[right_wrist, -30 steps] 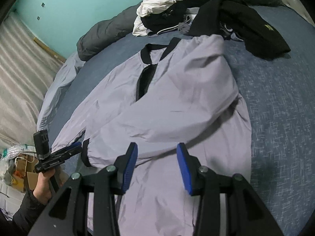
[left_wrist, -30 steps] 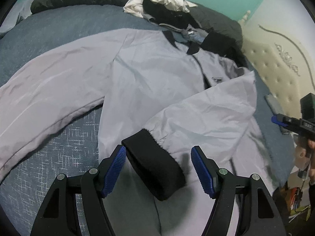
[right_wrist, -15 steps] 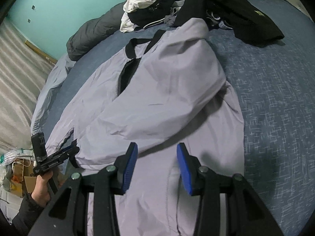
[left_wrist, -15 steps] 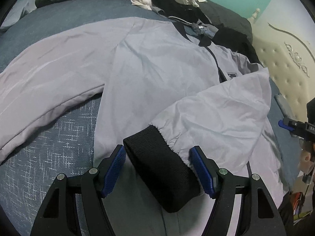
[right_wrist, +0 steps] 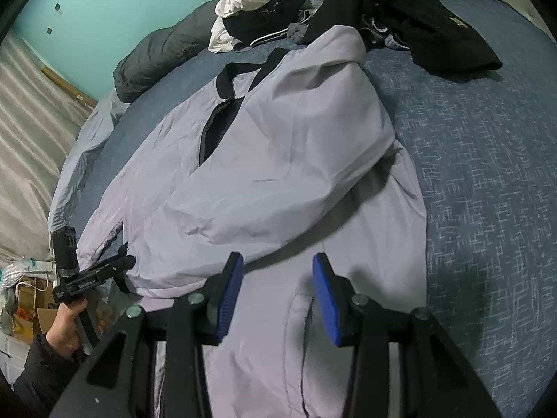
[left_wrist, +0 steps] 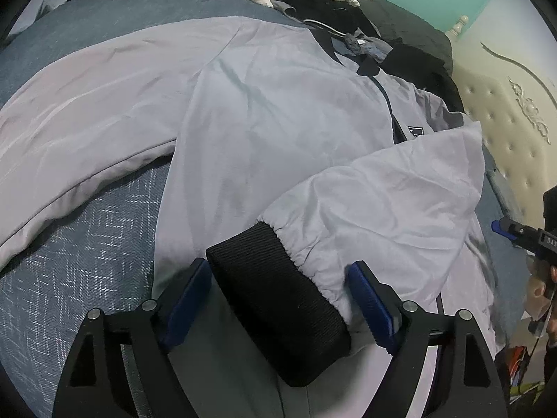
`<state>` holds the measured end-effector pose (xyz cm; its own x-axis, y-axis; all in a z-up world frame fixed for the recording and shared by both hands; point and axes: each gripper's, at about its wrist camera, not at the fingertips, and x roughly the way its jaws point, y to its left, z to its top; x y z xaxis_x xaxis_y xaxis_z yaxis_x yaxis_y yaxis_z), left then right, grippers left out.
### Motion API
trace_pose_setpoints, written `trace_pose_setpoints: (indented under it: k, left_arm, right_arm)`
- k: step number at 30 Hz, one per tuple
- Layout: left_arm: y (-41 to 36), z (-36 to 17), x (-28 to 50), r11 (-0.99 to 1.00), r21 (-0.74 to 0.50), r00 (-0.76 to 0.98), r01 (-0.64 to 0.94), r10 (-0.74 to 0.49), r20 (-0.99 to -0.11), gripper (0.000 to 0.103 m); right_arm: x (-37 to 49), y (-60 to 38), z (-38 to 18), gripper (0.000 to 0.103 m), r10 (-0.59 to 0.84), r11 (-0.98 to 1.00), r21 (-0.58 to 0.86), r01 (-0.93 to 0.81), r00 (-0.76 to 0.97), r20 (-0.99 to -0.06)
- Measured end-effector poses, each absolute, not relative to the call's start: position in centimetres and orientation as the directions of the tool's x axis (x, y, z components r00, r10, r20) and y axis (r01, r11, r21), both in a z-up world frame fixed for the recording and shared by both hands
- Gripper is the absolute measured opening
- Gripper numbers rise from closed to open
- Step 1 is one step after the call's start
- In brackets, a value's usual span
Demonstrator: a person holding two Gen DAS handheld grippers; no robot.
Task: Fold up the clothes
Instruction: 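Grasp the folded sleeve's black cuff with the left tool and hold it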
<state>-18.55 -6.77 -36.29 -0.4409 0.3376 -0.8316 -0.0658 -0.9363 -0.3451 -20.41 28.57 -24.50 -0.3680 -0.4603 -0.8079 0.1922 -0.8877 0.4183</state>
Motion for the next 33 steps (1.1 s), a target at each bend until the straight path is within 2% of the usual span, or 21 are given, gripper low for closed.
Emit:
trace_pose_setpoints:
  k: [11,18,26,29,32,33]
  left_arm:
    - [-6.38,-36.30,-18.46,-0.943,-0.319,-0.439,-0.095,0.328,-0.837,0.085]
    - [-5.94,-36.58,-18.90,-0.942,-0.316,-0.422,-0.115,0.334,-0.843,0.092]
    - [-5.75,-36.72,-18.82,-0.948,-0.294,-0.440,-0.120,0.316,-0.841,0.091]
    - [-5.89,-36.51,-18.59,-0.953,-0.282,-0.455,-0.114,0.302,-0.838,0.081]
    - [-6.24,-36.34,-18.35,-0.948,-0.297,-0.466,-0.117,0.316,-0.826,0.066]
    - [-6.37,-36.30,-18.30,-0.945,-0.304,-0.467,-0.118,0.323,-0.823,0.056]
  right_arm:
    - [-20.22,28.95,-24.91,0.042,-0.453,-0.891,0.413,0.187,-0.363,-0.814]
    - [-20.26,28.57,-24.75,0.042,-0.456,-0.890,0.413,0.194,-0.363,-0.813]
    - [-20.17,28.36,-24.88,0.042,-0.457,-0.889,0.413,0.196,-0.359,-0.814]
    - [-20.16,28.59,-24.89,0.042,-0.454,-0.891,0.411,0.193,-0.361,-0.814]
    - [-20.15,28.85,-24.96,0.042,-0.451,-0.892,0.409,0.190,-0.363,-0.815]
    - [-20.16,28.88,-25.03,0.042,-0.449,-0.894,0.407,0.189,-0.363,-0.816]
